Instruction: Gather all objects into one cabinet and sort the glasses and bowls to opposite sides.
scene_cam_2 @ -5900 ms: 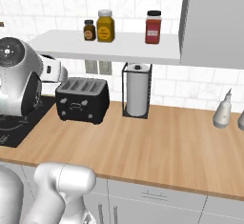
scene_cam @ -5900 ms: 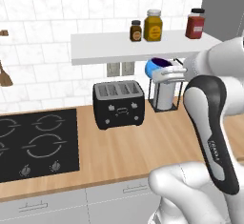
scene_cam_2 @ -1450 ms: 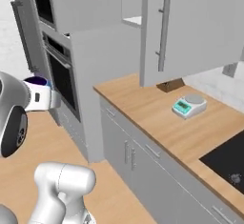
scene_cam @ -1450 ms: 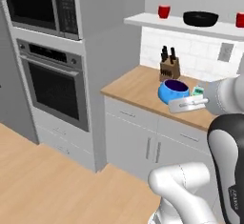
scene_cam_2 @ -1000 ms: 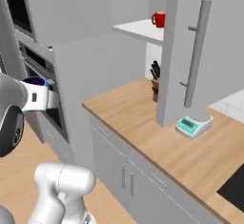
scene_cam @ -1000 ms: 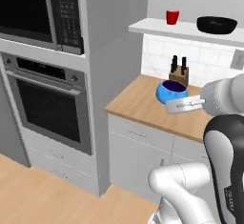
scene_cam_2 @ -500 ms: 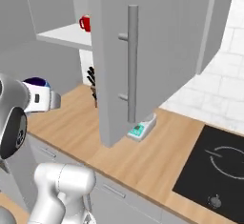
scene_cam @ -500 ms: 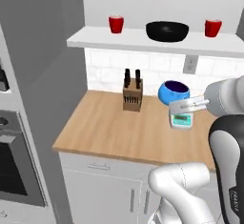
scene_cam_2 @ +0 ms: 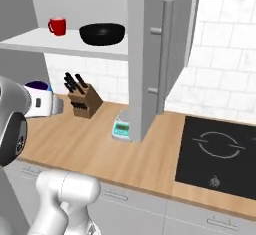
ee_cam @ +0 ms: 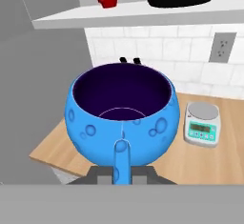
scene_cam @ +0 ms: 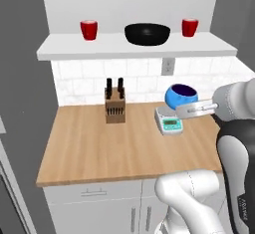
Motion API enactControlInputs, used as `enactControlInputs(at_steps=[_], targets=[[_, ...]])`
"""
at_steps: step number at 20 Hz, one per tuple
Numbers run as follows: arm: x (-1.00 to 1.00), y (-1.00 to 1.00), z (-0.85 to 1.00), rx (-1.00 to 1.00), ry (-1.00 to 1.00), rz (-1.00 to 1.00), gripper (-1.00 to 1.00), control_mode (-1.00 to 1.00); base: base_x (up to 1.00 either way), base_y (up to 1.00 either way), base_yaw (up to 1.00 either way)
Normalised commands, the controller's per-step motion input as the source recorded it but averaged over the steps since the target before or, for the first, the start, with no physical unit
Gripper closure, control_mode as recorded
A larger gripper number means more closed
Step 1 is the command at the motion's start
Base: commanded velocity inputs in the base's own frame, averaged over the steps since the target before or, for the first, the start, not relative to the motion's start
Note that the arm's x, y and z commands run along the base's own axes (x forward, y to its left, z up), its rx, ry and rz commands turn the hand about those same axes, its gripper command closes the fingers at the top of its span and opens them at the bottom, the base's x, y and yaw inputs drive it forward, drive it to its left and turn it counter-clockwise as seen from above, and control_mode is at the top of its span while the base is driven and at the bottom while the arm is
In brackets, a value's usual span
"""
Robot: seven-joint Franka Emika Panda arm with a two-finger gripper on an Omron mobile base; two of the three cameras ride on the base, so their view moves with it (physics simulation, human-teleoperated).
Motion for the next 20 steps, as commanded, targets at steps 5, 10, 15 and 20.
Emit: enactControlInputs(at_steps=[5,10,15,20], targets=[[0.00,0.00,0.00,0.00,0.00,0.00,1.00,1.00,0.07,0.44,-0.43],[0.00,0.00,0.00,0.00,0.00,0.00,1.00,1.00,0.00,0.27,-0.21],[0.00,0.00,0.00,0.00,0.00,0.00,1.00,1.00,0.00,0.22,-0.07],[0.00,0.00,0.00,0.00,0.00,0.00,1.00,1.00,0.00,0.15,0.01]])
